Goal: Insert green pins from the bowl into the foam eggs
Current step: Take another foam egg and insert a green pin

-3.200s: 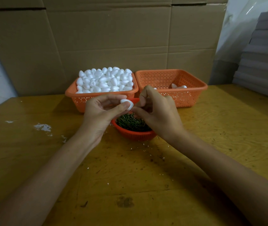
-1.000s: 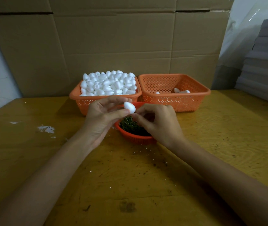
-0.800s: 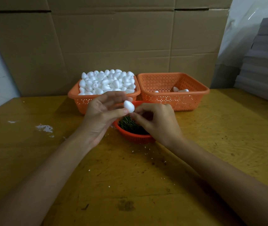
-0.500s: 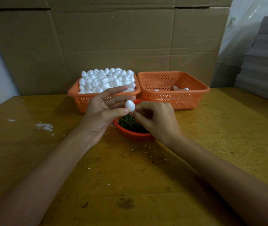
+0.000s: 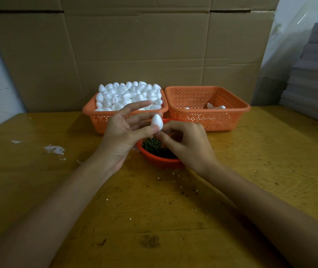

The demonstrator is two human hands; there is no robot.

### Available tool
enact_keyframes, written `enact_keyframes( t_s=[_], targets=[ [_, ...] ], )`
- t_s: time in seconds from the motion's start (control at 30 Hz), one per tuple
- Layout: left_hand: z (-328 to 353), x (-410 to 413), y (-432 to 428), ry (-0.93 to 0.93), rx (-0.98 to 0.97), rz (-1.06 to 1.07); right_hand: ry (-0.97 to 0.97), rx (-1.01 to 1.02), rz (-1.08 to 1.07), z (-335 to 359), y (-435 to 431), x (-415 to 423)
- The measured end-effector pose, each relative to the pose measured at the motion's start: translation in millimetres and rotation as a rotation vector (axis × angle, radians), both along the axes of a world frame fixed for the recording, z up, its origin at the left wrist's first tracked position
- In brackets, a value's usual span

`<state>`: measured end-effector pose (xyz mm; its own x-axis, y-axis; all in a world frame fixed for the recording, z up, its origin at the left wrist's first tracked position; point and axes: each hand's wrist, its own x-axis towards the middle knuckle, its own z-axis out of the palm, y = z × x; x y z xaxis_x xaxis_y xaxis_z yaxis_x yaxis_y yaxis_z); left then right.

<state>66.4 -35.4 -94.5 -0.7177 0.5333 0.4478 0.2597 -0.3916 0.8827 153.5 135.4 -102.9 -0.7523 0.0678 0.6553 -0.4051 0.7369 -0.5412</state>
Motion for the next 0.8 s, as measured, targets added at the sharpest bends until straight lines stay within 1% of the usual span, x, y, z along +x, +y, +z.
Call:
enact_keyframes(
  t_s=[0.1, 0.2, 0.3, 0.5, 0.63, 0.8],
  targets=[
    [-2.4, 0.1, 3.0, 0.0, -0.002, 0.093, 0.0, -0.058, -0.049, 4.1, 2.3, 0.1],
    [-4.3, -1.7, 3.1, 0.035, -0.051, 0.181, 0.032, -0.127, -0.176, 14.0, 21.3, -2.4],
    [-4.9, -2.7, 1.6, 0.057, -0.069, 0.177, 0.022, -0.274, -0.293, 21.4, 53.9, -5.8],
    [-6.5, -1.4, 3.1, 0.077, -0.094, 0.176, -0.077, -0.496, -0.461, 15.8, 107.3, -8.6],
    [-5.5, -1.8, 2.8, 0.07, -0.1, 0.183, -0.123, -0.58, -0.495, 12.3, 120.5, -9.7],
    [-5.5, -2.2, 2.9, 0.065, -0.109, 0.189, -0.16, -0.604, -0.488, 8.6, 128.8, -11.7]
  ],
)
